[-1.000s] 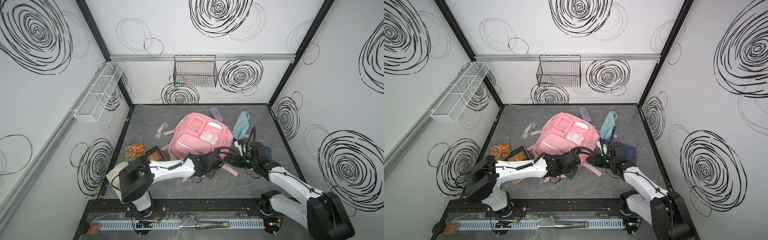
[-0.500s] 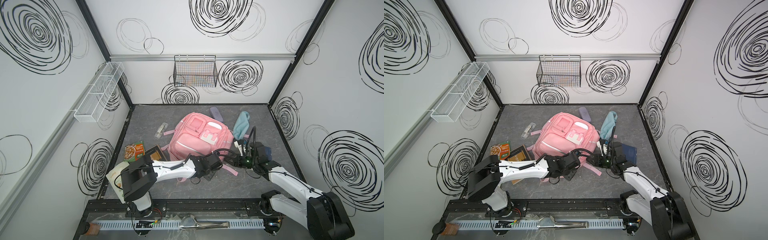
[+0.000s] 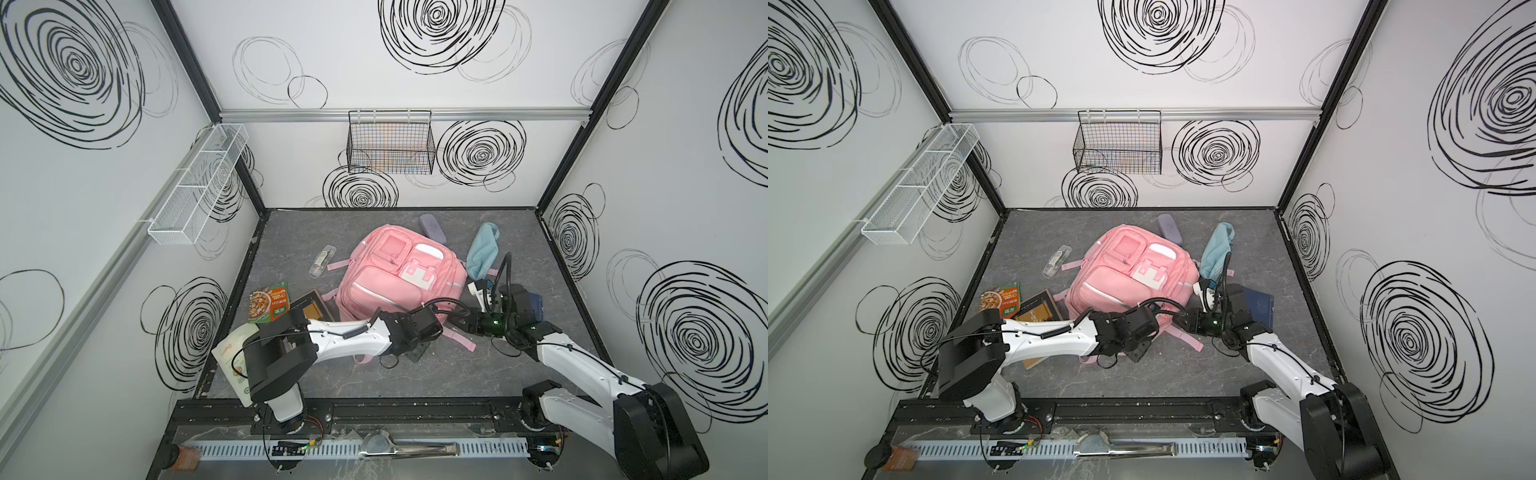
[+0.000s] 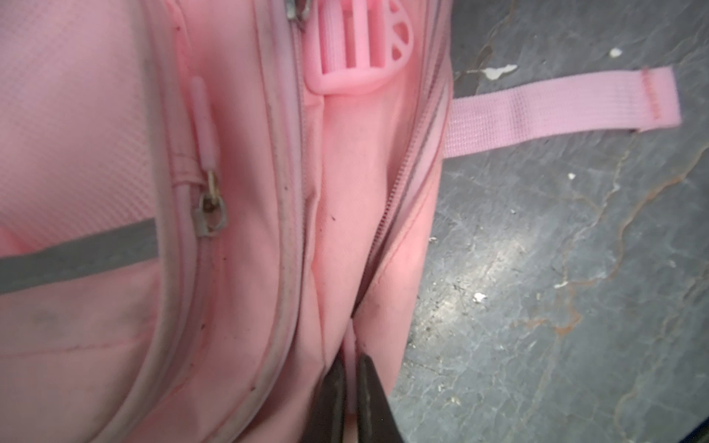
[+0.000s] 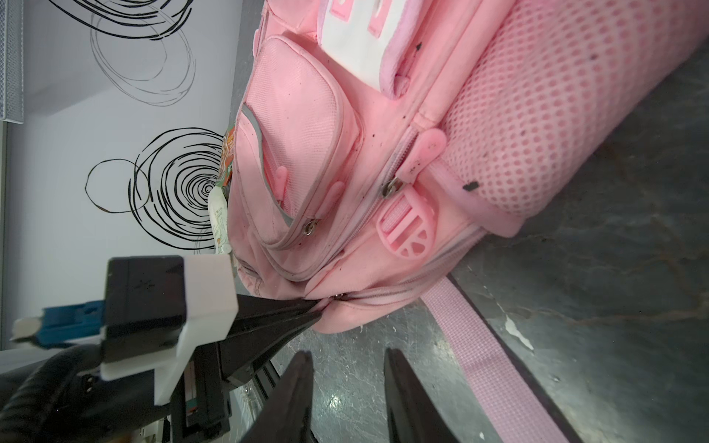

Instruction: Pack the student bag

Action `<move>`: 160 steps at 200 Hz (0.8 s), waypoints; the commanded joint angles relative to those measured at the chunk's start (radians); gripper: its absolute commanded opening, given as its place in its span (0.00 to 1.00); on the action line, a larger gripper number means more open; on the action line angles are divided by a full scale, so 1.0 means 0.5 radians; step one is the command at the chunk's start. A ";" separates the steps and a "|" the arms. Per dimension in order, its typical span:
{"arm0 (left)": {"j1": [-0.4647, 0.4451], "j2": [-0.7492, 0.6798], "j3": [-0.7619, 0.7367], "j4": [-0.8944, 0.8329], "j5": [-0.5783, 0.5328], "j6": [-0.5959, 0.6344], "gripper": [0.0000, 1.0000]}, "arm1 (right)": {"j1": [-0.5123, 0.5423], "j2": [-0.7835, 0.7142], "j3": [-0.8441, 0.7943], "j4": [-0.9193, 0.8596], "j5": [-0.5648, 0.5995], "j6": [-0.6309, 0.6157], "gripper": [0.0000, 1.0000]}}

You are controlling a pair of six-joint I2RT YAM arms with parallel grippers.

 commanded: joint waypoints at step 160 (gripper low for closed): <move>0.280 -0.709 -0.115 0.284 0.444 -0.275 0.00 | 0.336 0.136 0.108 0.533 0.393 0.687 0.56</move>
